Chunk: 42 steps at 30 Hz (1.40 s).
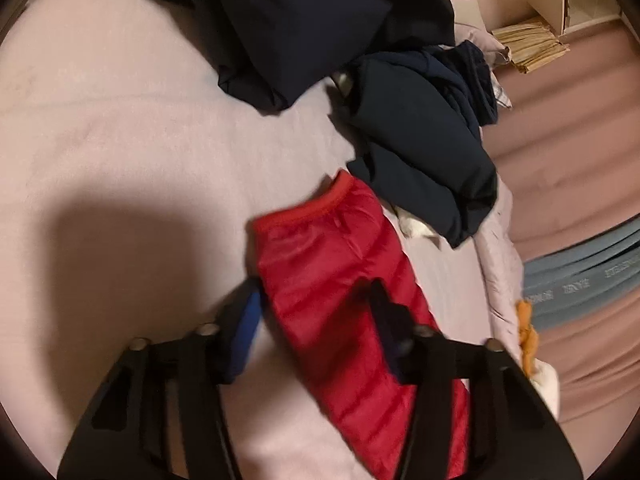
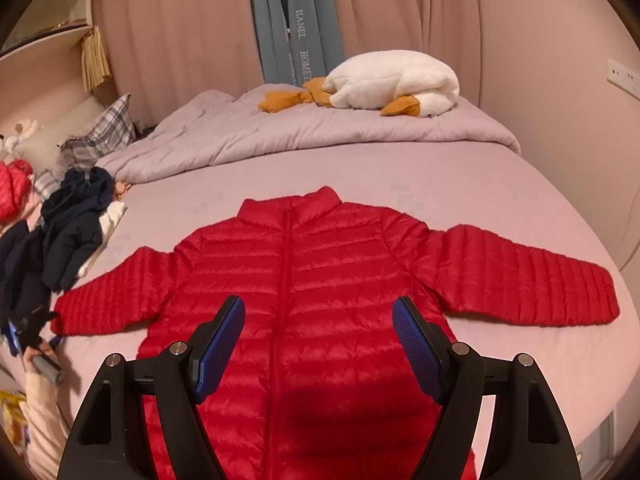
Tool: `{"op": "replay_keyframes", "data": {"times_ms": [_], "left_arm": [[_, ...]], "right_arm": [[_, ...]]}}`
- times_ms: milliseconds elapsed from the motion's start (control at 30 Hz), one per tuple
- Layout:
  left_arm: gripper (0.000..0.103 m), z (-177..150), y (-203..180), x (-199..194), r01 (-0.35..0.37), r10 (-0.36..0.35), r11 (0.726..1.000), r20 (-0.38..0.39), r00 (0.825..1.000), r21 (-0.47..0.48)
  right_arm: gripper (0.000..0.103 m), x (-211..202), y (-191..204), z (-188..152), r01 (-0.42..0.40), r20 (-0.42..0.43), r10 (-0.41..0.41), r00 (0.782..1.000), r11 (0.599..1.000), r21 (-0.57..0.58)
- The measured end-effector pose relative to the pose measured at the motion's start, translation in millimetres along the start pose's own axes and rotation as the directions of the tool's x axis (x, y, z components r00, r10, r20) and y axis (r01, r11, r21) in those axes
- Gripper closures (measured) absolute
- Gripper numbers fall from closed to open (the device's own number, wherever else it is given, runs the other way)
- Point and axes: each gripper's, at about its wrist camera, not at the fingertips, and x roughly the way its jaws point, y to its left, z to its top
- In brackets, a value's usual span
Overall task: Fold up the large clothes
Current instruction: 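Reach the left tool to the jacket sleeve cuff and close on it, then lift the sleeve with the left tool, lay it across the jacket body, open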
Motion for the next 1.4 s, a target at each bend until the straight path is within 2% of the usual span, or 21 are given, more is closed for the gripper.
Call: {"op": "replay_keyframes", "data": {"times_ms": [67,100,133,233,400,600,733,1000,1200,1400], "left_arm": [[0.078,2.0,-2.1,3.6,-0.013,0.013,1.0,-0.004,1.0,-0.003],[0.09,2.8,-3.1,4.3,-0.001,0.001,1.0,-0.012,1.0,-0.012],[0.093,3.2,-4.6,3.0,0.02,-0.021,1.0,-0.015,1.0,-0.017],[0.095,2.1,-15.7,-10.5,0.016,-0.017,1.0,0.024,1.0,0.007],[0.096,-2.2,-56.0,-43.3,0.036,-0.042,0.995,0.058,0.997,0.091],[0.097,-19.6,-118.4,-87.1,0.127,-0.145,0.966,0.063,0.987,0.226],[0.097,-43.6,-169.6,-111.0,0.164,-0.195,0.925,0.056,0.979,0.343],[0.097,-108.5,-243.2,-140.8,0.234,-0.281,0.804,0.002,0.96,0.547],[0.097,-154.4,-279.3,-142.4,0.273,-0.303,0.712,-0.068,0.951,0.647],[0.097,-193.9,-299.6,-139.6,0.31,-0.306,0.634,-0.138,0.942,0.708]], "right_arm": [[0.025,-0.1,0.1,0.0,-0.001,0.0,0.001,1.0,1.0,0.001],[0.026,0.1,0.2,-0.2,0.0,0.0,0.0,1.0,1.0,0.0],[0.026,0.4,0.5,-0.3,0.002,0.0,-0.002,1.0,1.0,0.0],[0.026,0.8,-1.2,-0.3,0.003,0.002,-0.003,1.0,1.0,0.002],[0.026,-3.2,-8.1,-1.4,-0.008,0.021,0.008,1.0,1.0,0.02],[0.026,-7.8,-20.2,-3.9,-0.017,0.031,0.015,0.999,0.999,0.046],[0.026,-14.8,-27.8,-6.0,-0.015,0.049,0.012,0.999,0.998,0.059],[0.026,-25.7,-43.5,-9.9,0.0,0.074,-0.007,0.997,0.996,0.091],[0.026,-31.8,-55.9,-13.3,0.013,0.087,-0.023,0.996,0.993,0.115],[0.026,-34.9,-66.4,-15.9,0.028,0.095,-0.041,0.995,0.99,0.136]]}}
